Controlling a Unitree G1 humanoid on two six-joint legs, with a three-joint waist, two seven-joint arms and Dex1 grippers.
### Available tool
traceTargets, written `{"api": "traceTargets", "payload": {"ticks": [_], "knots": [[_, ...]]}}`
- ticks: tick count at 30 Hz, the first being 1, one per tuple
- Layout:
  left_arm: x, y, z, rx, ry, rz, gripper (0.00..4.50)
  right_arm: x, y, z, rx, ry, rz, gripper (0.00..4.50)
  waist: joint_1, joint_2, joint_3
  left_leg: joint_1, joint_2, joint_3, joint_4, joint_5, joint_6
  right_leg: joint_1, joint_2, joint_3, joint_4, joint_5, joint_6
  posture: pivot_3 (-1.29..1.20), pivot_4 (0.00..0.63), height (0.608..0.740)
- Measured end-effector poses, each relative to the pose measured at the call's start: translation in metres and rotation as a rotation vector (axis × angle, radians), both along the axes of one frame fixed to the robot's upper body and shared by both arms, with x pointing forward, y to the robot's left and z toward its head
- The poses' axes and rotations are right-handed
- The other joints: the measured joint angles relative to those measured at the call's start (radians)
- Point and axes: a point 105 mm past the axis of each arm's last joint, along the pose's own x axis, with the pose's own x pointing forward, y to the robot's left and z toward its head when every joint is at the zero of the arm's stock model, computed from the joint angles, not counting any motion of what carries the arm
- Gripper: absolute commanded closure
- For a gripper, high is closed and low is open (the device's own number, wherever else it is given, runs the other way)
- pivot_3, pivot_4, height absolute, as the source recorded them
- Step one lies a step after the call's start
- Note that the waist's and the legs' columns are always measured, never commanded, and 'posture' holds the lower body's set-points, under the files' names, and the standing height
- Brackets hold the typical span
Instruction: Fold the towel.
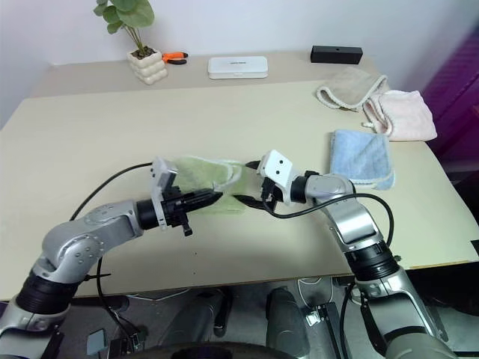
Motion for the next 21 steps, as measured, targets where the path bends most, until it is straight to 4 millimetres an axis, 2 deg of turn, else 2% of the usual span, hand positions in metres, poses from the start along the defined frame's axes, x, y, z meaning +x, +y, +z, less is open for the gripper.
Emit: {"api": "traceTargets", "payload": {"ticks": [2,6,7,9,10,13,15,16,17,19,21], "knots": [[0.001,0.000,-0.003,0.002,0.009,0.000,3.63,0.000,-0.002,-0.003,-0.004,0.007,-0.011,0.13,0.000,0.000,0.000,0.000,0.000,0.000,0.000,0.000,0.000,0.000,0.000,0.000,0.000,0.000,0.000,0.00,0.150,0.740],[0.000,0.004,0.008,-0.036,-0.014,0.005,1.64,0.001,-0.007,-0.003,-0.008,0.001,-0.028,0.13,0.000,0.000,0.000,0.000,0.000,0.000,0.000,0.000,0.000,0.000,0.000,0.000,0.000,0.000,0.000,0.00,0.150,0.740],[0.000,0.009,0.013,-0.056,-0.027,0.018,1.64,0.001,-0.008,-0.002,-0.011,-0.004,-0.031,0.13,-0.001,0.000,0.000,0.000,0.000,0.000,0.000,0.000,0.000,0.000,0.000,0.000,0.000,0.000,0.000,0.00,0.150,0.740],[0.000,0.020,0.028,-0.097,-0.064,0.047,1.61,0.003,-0.013,0.002,-0.015,-0.013,-0.044,0.67,0.000,0.000,0.000,0.000,0.000,0.000,0.000,0.000,0.000,0.000,0.000,0.000,0.000,0.000,0.000,0.00,0.150,0.740],[-0.002,0.026,0.036,-0.114,-0.082,0.058,1.61,0.004,-0.015,0.004,-0.017,-0.020,-0.048,0.98,0.000,0.000,0.000,0.000,0.000,0.000,0.000,0.000,0.000,0.000,0.000,0.000,0.000,0.000,0.000,0.00,0.150,0.740],[-0.005,0.043,0.056,-0.174,-0.129,0.109,2.53,0.006,-0.018,0.012,-0.022,-0.037,-0.041,2.52,0.001,0.000,0.000,0.000,0.000,0.000,0.001,0.000,0.000,0.000,0.000,0.000,0.000,0.000,0.000,0.00,0.150,0.740],[-0.001,0.059,0.067,-0.182,-0.171,0.189,3.53,0.007,-0.017,0.018,-0.010,-0.044,-0.034,3.62,0.002,0.000,0.000,0.000,0.000,-0.001,0.001,0.000,0.000,0.000,0.000,0.000,0.000,0.000,0.000,0.00,0.150,0.740],[0.003,0.068,0.067,-0.125,-0.195,0.245,4.01,0.009,-0.015,0.025,0.016,-0.049,-0.033,4.07,0.000,0.000,0.000,0.000,0.000,0.000,0.001,0.000,0.000,0.000,0.000,0.000,0.000,0.000,0.000,0.00,0.150,0.740],[0.007,0.074,0.065,-0.075,-0.213,0.288,4.06,0.011,-0.013,0.032,0.042,-0.056,-0.033,4.49,0.000,0.000,0.000,0.000,0.000,0.000,0.001,0.000,0.000,0.000,-0.001,0.000,0.000,0.000,0.000,0.00,0.150,0.740],[0.013,0.079,0.056,-0.001,-0.236,0.348,4.06,0.014,-0.002,0.048,0.114,-0.067,-0.021,4.49,0.001,0.000,0.000,0.000,0.000,0.000,0.001,0.000,0.000,0.001,0.000,0.000,0.000,0.000,0.000,0.00,0.150,0.740],[0.019,0.073,0.045,0.035,-0.243,0.363,4.06,0.013,0.012,0.051,0.159,-0.051,0.006,4.49,0.004,-0.001,0.000,0.000,0.000,0.000,0.001,0.000,0.000,0.001,0.000,0.000,0.000,0.000,0.000,0.00,0.150,0.740]]}}
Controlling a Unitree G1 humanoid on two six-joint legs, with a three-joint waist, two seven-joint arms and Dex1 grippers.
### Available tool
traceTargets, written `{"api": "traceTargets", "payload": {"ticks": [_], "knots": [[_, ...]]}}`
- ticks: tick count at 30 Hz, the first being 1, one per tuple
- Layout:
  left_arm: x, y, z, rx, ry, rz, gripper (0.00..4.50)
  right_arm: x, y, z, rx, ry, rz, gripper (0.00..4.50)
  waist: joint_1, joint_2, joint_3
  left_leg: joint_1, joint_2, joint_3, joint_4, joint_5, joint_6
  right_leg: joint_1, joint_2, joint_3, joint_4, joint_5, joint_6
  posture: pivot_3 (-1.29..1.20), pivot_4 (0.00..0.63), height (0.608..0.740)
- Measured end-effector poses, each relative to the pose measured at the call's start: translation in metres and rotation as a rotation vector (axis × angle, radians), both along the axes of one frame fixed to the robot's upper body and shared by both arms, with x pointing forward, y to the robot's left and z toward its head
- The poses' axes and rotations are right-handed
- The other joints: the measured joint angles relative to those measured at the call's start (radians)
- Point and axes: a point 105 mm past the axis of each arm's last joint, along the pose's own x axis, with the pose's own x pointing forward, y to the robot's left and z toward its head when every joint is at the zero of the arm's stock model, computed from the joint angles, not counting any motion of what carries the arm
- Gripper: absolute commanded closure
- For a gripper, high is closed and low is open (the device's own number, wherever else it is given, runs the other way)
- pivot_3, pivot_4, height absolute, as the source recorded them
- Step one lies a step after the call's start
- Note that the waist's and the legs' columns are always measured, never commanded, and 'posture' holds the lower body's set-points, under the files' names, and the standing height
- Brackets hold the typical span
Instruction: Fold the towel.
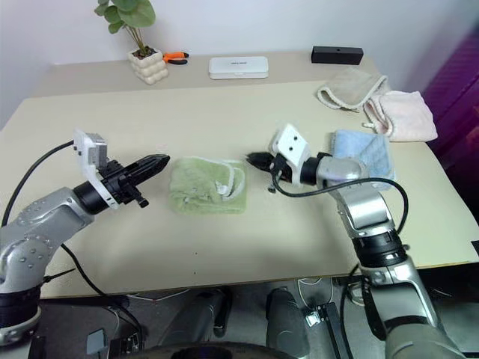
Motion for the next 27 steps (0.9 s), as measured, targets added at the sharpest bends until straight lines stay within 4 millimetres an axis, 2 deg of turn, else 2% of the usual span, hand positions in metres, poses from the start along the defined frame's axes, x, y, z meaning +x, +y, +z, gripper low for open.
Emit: {"api": "traceTargets", "payload": {"ticks": [5,8,10,11,18,21,23,26,27], "knots": [[0.012,-0.014,-0.037,0.087,0.056,0.003,4.06,-0.004,0.038,-0.022,0.020,0.102,0.061,4.49,-0.003,0.000,0.000,0.000,0.000,0.000,0.000,0.000,0.000,0.000,0.000,-0.001,0.001,0.000,0.000,0.00,0.150,0.740],[0.013,-0.024,-0.068,0.154,0.117,-0.024,4.06,0.002,0.049,-0.061,-0.064,0.199,0.009,4.49,-0.005,0.000,0.000,0.000,0.000,0.000,0.000,0.000,-0.001,-0.001,0.001,-0.001,0.001,0.000,0.000,0.00,0.150,0.740],[0.010,-0.028,-0.076,0.180,0.117,-0.044,4.06,0.003,0.045,-0.085,-0.117,0.245,-0.035,4.49,-0.003,0.000,0.000,0.000,0.000,0.000,-0.001,0.000,-0.001,-0.002,0.002,-0.001,0.001,0.000,0.000,0.00,0.150,0.740],[0.009,-0.028,-0.077,0.182,0.111,-0.043,4.06,0.003,0.044,-0.089,-0.122,0.247,-0.048,4.49,-0.003,0.000,0.000,0.000,0.000,0.000,-0.001,0.000,-0.001,-0.002,0.002,-0.001,0.001,0.001,0.000,0.00,0.150,0.740],[0.003,-0.023,-0.083,0.176,0.097,-0.026,4.06,0.004,0.039,-0.086,-0.117,0.224,-0.074,4.49,-0.003,0.001,-0.001,0.001,0.000,0.000,0.000,0.000,-0.001,0.000,0.002,-0.001,0.002,0.001,0.000,0.00,0.150,0.740],[0.003,-0.016,-0.079,0.119,0.095,0.011,4.06,0.006,0.031,-0.080,-0.088,0.232,-0.086,3.69,-0.003,0.001,-0.001,0.001,0.000,0.000,0.000,0.000,-0.001,0.000,0.002,-0.001,0.002,0.001,0.000,0.00,0.150,0.740],[0.005,-0.007,-0.069,0.057,0.078,0.059,4.06,0.009,0.021,-0.070,-0.060,0.234,-0.102,2.78,-0.003,0.001,-0.001,0.001,0.000,-0.001,0.000,0.000,-0.001,-0.001,0.002,-0.001,0.002,0.001,0.000,0.00,0.150,0.740],[0.008,0.019,-0.044,-0.086,0.051,0.170,3.20,0.004,0.010,-0.051,-0.046,0.186,-0.059,1.30,-0.003,0.001,0.000,0.000,0.000,-0.001,0.000,0.000,-0.001,-0.001,0.001,-0.001,0.002,0.001,0.001,0.00,0.150,0.740],[0.008,0.027,-0.039,-0.114,0.051,0.206,2.76,0.000,0.009,-0.043,-0.041,0.166,-0.033,0.87,-0.004,0.001,0.000,0.000,0.000,-0.001,0.000,0.000,-0.001,-0.001,0.001,-0.001,0.002,0.001,0.001,0.00,0.150,0.740]]}}
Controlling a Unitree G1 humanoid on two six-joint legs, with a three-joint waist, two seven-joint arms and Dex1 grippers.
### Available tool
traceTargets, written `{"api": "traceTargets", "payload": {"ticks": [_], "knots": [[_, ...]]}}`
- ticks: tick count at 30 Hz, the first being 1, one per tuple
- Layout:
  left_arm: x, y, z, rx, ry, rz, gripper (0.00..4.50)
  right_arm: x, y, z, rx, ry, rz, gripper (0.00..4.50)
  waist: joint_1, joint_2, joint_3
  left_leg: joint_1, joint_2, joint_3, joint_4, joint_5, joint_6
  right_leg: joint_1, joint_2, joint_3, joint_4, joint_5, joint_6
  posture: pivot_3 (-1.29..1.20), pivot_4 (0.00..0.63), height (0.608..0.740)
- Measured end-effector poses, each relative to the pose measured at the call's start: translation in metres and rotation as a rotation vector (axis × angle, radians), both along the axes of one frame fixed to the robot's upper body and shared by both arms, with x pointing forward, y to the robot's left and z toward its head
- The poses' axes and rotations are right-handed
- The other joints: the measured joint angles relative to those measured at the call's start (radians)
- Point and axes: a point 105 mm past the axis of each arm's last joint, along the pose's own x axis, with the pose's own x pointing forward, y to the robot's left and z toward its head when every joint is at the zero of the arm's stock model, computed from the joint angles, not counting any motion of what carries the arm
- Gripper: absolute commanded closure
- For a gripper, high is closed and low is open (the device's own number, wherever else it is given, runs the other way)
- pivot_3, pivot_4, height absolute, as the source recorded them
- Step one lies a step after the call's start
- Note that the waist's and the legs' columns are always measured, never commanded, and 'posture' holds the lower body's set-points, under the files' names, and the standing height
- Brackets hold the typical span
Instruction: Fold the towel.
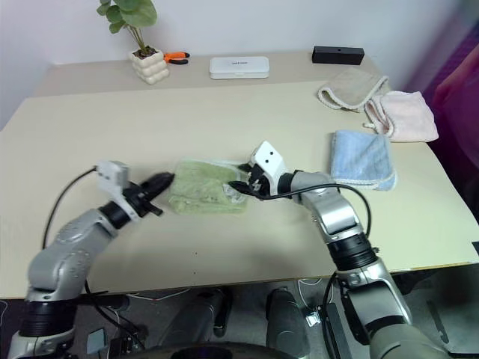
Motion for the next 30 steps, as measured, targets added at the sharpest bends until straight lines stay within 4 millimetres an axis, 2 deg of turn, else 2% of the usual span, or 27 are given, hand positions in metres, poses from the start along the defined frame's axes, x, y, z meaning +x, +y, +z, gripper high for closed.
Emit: {"api": "traceTargets", "payload": {"ticks": [2,5,6,11,16,17,18,19,26,30], "knots": [[-0.001,0.017,0.004,-0.072,0.039,0.084,1.78,-0.014,0.000,0.014,0.015,-0.039,0.078,0.00,-0.002,0.000,0.000,0.000,0.000,0.000,0.000,0.000,0.000,0.000,0.000,0.000,0.000,0.000,0.000,0.00,0.150,0.740],[-0.006,0.019,-0.007,-0.165,0.142,0.105,0.20,-0.025,0.005,0.021,0.003,-0.070,0.143,0.00,-0.002,0.000,0.000,0.000,0.000,0.000,0.001,0.000,0.000,0.001,0.000,0.000,0.000,0.000,0.001,0.00,0.150,0.740],[-0.008,0.017,-0.012,-0.205,0.187,0.105,0.04,-0.028,0.006,0.020,-0.009,-0.076,0.161,0.00,0.000,0.000,0.000,0.000,0.000,0.000,0.001,0.000,0.000,0.001,0.000,0.000,0.000,0.000,0.001,0.00,0.150,0.740],[-0.013,-0.002,-0.036,-0.412,0.377,0.078,0.04,-0.040,0.013,0.011,-0.025,-0.070,0.230,0.00,0.004,-0.001,0.000,0.000,0.000,0.000,0.002,0.000,0.000,0.002,0.000,0.000,0.000,0.001,0.001,0.00,0.150,0.740],[-0.002,-0.038,-0.036,-0.515,0.459,-0.020,0.04,-0.043,0.018,0.011,-0.023,-0.084,0.251,0.00,0.004,-0.002,-0.001,0.000,0.000,0.000,0.003,0.000,0.000,0.002,0.000,-0.001,0.000,0.001,0.001,0.00,0.150,0.740],[0.000,-0.043,-0.036,-0.522,0.472,-0.032,0.41,-0.042,0.018,0.011,-0.023,-0.086,0.249,0.00,0.003,-0.002,-0.001,0.000,0.000,0.000,0.003,0.000,0.000,0.002,0.000,-0.001,0.000,0.001,0.001,0.00,0.150,0.740],[0.001,-0.044,-0.036,-0.520,0.478,-0.035,0.54,-0.042,0.018,0.011,-0.023,-0.088,0.247,0.00,0.002,-0.002,-0.001,0.000,0.000,0.000,0.003,0.000,0.000,0.002,0.000,0.000,0.000,0.001,0.001,0.00,0.150,0.740],[0.003,-0.047,-0.038,-0.522,0.495,-0.036,0.85,-0.042,0.018,0.011,-0.024,-0.089,0.244,0.00,0.002,-0.001,-0.001,0.000,0.000,0.000,0.002,0.000,0.000,0.002,0.000,0.000,0.000,0.001,0.001,0.00,0.150,0.740],[0.004,-0.057,-0.049,-0.583,0.556,-0.038,4.47,-0.045,0.017,0.016,-0.032,-0.127,0.231,0.00,0.005,-0.002,-0.001,0.000,0.000,0.000,0.003,0.000,0.000,0.002,-0.001,0.000,0.000,0.001,0.001,0.00,0.150,0.740],[0.008,-0.056,-0.044,-0.624,0.518,-0.021,4.47,-0.047,0.015,0.012,-0.036,-0.117,0.216,0.00,0.003,-0.002,-0.001,0.000,0.000,0.000,0.003,0.000,0.000,0.002,-0.001,0.000,0.000,0.001,0.001,0.00,0.150,0.740]]}}
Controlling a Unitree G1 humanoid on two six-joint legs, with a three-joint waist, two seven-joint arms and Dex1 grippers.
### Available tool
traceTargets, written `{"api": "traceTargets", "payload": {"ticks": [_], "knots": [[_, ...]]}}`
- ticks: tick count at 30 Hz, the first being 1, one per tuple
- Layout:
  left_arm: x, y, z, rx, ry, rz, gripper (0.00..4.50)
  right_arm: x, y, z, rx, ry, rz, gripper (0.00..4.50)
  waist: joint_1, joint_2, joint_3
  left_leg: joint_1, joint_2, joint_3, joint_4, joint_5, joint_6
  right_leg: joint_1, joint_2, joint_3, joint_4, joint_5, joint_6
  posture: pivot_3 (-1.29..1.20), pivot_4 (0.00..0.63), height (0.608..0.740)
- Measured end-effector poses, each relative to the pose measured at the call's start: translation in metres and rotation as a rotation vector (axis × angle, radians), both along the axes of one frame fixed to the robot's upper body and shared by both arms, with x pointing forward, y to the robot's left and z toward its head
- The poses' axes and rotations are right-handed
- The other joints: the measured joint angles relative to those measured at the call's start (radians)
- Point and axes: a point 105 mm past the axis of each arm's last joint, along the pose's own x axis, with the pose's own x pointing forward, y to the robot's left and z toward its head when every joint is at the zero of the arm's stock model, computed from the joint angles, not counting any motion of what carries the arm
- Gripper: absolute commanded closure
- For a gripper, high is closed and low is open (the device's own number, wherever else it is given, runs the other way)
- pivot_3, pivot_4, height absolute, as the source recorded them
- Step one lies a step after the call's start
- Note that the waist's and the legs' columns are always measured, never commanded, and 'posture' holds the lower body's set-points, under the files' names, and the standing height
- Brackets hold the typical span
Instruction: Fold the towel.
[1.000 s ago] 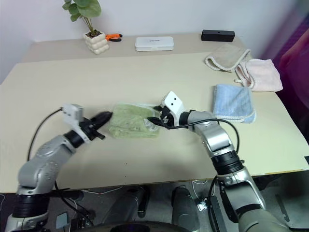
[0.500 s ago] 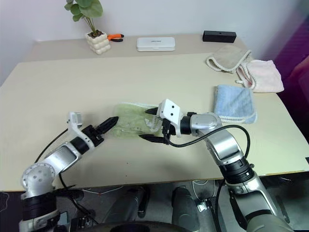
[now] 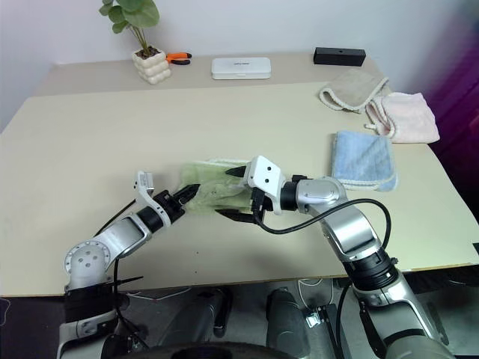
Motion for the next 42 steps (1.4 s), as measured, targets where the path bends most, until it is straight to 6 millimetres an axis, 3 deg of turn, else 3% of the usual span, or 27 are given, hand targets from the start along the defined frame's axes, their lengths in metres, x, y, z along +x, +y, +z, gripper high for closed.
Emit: {"api": "traceTargets", "payload": {"ticks": [2,4,6,9,13,16,20,21,22,25,29,33,37,40,42], "knots": [[0.004,0.011,0.006,-0.021,-0.029,0.060,4.47,0.001,-0.001,0.000,-0.001,-0.003,-0.007,0.00,-0.003,0.000,0.000,0.000,0.000,0.000,0.000,0.000,0.000,-0.001,0.000,0.000,0.000,0.000,0.000,0.00,0.150,0.740],[0.011,0.044,0.020,-0.050,-0.093,0.209,4.47,0.001,-0.002,0.000,-0.006,-0.007,-0.016,0.00,-0.005,0.000,0.000,0.000,0.001,0.000,-0.001,0.000,0.000,-0.001,0.001,0.000,0.000,0.000,0.000,0.00,0.150,0.740],[0.013,0.093,0.041,-0.063,-0.174,0.404,4.47,0.003,-0.004,0.001,-0.009,-0.012,-0.024,0.00,-0.006,0.000,0.000,0.000,0.001,0.000,-0.001,0.000,-0.001,-0.001,0.001,0.000,0.000,0.000,0.000,0.00,0.150,0.740],[0.000,0.164,0.063,-0.013,-0.266,0.693,4.47,0.003,-0.005,0.001,-0.014,-0.015,-0.028,0.00,-0.002,0.000,0.000,0.000,0.001,0.001,-0.001,0.000,-0.001,-0.001,0.000,0.000,-0.001,0.000,0.000,0.00,0.150,0.740],[-0.029,0.231,0.058,-0.012,-0.245,1.011,4.47,0.005,-0.004,0.000,-0.014,-0.014,-0.024,0.00,0.003,-0.001,0.000,0.000,0.000,0.000,0.000,0.000,0.000,0.000,0.000,0.000,-0.001,0.000,0.000,0.00,0.150,0.740],[-0.047,0.259,0.034,-0.055,-0.145,1.182,4.47,0.006,-0.001,0.001,-0.011,-0.019,-0.007,0.00,0.004,-0.003,-0.001,0.000,0.000,0.000,0.000,0.000,0.000,0.000,0.000,0.000,-0.001,0.000,0.000,0.00,0.150,0.740],[-0.062,0.261,-0.001,-0.084,-0.008,1.268,4.47,0.010,0.000,0.002,-0.011,-0.030,0.005,0.00,0.002,-0.005,-0.002,0.000,0.000,0.000,0.000,0.000,0.000,0.000,0.000,0.000,-0.001,0.000,0.000,0.00,0.150,0.740],[-0.065,0.261,-0.007,-0.103,0.011,1.284,3.75,0.011,0.000,0.002,-0.013,-0.030,0.005,0.00,0.002,-0.006,-0.002,0.000,0.000,0.000,0.000,0.000,0.000,0.000,0.000,0.000,-0.001,0.000,0.000,0.00,0.150,0.740],[-0.068,0.260,-0.010,-0.116,0.020,1.301,3.47,0.011,0.000,0.002,-0.016,-0.031,0.006,0.00,0.001,-0.006,-0.002,0.000,0.000,0.000,0.000,0.000,0.000,0.000,0.000,0.000,-0.001,0.000,0.000,0.00,0.150,0.740],[-0.083,0.259,-0.016,-0.130,0.038,1.339,1.97,0.013,-0.002,0.001,-0.025,-0.034,0.010,0.00,-0.001,-0.007,-0.003,0.000,0.000,0.000,0.000,0.000,0.000,0.000,0.000,0.000,-0.001,0.000,0.000,0.00,0.150,0.740],[-0.096,0.262,-0.007,-0.117,0.006,1.373,0.01,0.012,-0.003,-0.001,-0.032,-0.029,0.018,0.00,0.000,-0.008,-0.003,0.000,0.001,0.000,0.000,0.000,0.000,0.000,0.000,0.000,-0.001,0.000,-0.001,0.00,0.150,0.740],[-0.117,0.272,0.008,-0.027,-0.042,1.416,0.01,0.012,-0.006,-0.001,-0.046,-0.031,0.024,0.00,-0.002,-0.009,-0.002,0.000,0.001,0.000,0.000,0.000,0.000,0.000,0.000,0.000,-0.001,0.000,-0.001,0.00,0.150,0.740],[-0.133,0.291,0.062,0.242,-0.209,1.409,0.01,0.016,-0.010,0.001,-0.052,-0.030,0.014,0.00,0.000,-0.009,-0.002,0.000,0.001,0.000,0.000,-0.001,-0.002,0.000,0.001,0.000,-0.001,-0.002,-0.004,0.00,0.150,0.740],[-0.112,0.270,0.097,0.537,-0.329,1.188,0.01,0.024,-0.011,0.007,-0.047,-0.044,-0.007,0.00,0.005,-0.009,-0.003,0.001,0.000,0.001,0.000,-0.002,-0.003,0.002,0.001,0.000,-0.001,-0.002,-0.005,0.00,0.150,0.740],[-0.082,0.229,0.101,0.767,-0.392,0.872,0.01,0.039,-0.016,0.012,-0.023,-0.050,-0.088,0.00,0.006,-0.008,-0.003,0.001,-0.001,0.001,0.000,-0.002,-0.003,0.002,0.000,0.000,-0.002,-0.002,-0.005,0.00,0.150,0.740]]}}
